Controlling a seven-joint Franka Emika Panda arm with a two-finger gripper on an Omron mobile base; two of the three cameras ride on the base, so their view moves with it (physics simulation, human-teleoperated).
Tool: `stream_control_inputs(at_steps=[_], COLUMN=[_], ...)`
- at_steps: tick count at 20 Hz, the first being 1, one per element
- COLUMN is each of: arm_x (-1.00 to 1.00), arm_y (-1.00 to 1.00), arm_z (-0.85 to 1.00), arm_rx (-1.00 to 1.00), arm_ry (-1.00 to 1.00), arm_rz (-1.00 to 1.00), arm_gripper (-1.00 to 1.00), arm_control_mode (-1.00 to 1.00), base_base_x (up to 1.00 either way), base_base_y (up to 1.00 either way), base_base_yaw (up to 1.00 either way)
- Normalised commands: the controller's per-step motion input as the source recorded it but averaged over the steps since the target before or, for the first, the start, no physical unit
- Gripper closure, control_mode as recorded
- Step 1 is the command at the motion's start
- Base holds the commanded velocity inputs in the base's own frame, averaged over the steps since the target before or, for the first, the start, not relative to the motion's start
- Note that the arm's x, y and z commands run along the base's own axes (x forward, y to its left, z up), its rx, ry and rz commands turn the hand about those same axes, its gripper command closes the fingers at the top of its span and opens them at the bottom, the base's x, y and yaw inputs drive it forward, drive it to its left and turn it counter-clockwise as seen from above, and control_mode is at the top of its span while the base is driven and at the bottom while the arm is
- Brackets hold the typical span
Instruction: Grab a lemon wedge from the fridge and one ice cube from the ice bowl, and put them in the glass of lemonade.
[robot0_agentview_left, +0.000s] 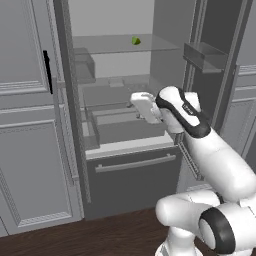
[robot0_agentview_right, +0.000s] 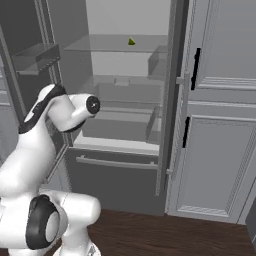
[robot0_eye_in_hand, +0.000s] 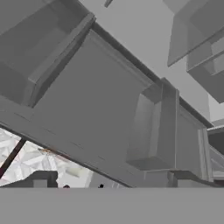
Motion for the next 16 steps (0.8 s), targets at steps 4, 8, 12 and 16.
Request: stream_control_inputs(at_steps=[4, 8, 12, 16], arm_x=[-1.0, -1.0, -1.0, -0.92], arm_y=[-1.0, -0.8, -0.59, -0.13], arm_z=[0.34, 0.39, 0.18, 0.08], arm_rx=[-0.43, -0.39, -0.34, -0.3], arm_ry=[-0.05, 0.0, 0.0, 0.0], arm_rz=[-0.11, -0.17, -0.21, -0.25], arm_gripper=[-1.0, -1.0, -1.0, -1.0], arm_control_mode=[-1.0, -1.0, -1.0, -1.0], base_base_x=[0.0, 0.0, 0.0, 0.0], base_base_y=[0.0, 0.0, 0.0, 0.0], base_base_yaw=[0.0, 0.0, 0.0, 0.0])
